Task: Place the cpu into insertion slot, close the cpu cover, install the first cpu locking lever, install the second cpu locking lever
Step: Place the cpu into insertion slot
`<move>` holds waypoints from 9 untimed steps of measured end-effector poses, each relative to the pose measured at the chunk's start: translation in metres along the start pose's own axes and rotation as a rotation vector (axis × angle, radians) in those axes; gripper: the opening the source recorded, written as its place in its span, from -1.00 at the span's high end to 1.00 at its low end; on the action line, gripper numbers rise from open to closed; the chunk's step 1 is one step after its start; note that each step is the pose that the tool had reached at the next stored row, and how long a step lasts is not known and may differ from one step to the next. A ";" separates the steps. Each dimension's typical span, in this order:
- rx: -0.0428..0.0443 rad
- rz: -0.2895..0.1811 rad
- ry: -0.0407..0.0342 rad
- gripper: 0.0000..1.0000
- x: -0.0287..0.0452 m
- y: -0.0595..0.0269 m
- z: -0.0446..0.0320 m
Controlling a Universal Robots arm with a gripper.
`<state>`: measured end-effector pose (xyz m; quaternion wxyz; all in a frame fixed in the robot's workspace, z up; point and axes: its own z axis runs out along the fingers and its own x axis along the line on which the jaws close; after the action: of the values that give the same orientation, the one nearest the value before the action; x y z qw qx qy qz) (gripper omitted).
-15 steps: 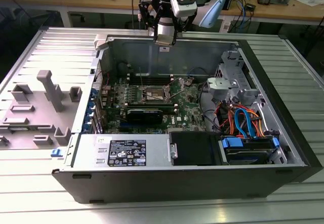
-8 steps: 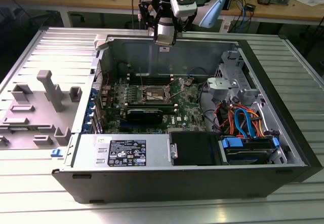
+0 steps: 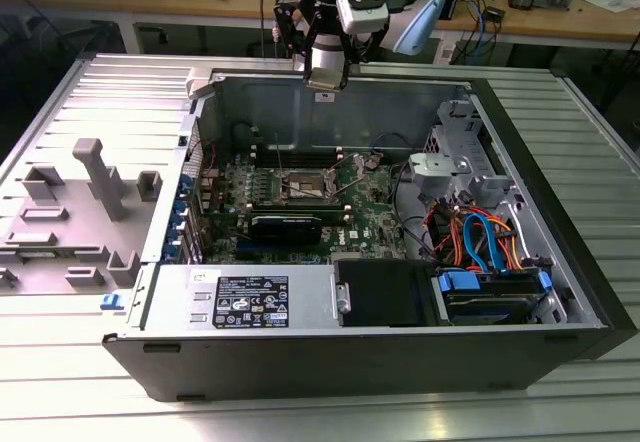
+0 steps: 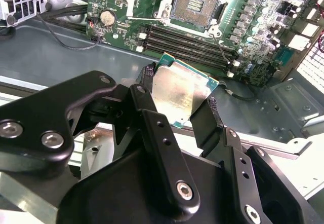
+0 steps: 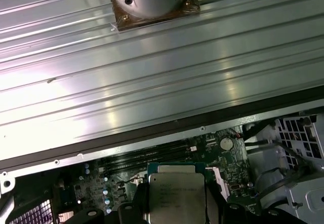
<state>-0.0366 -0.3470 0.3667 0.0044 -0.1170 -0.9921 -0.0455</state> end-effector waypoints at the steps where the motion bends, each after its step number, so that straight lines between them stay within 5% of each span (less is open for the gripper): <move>1: 0.0000 0.002 -0.0001 -0.09 0.0000 0.0000 0.0000; 9: -0.0009 0.058 -0.0051 -0.09 0.0000 -0.0001 0.0003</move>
<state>-0.0366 -0.3471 0.3664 0.0031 -0.1460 -0.9882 -0.0456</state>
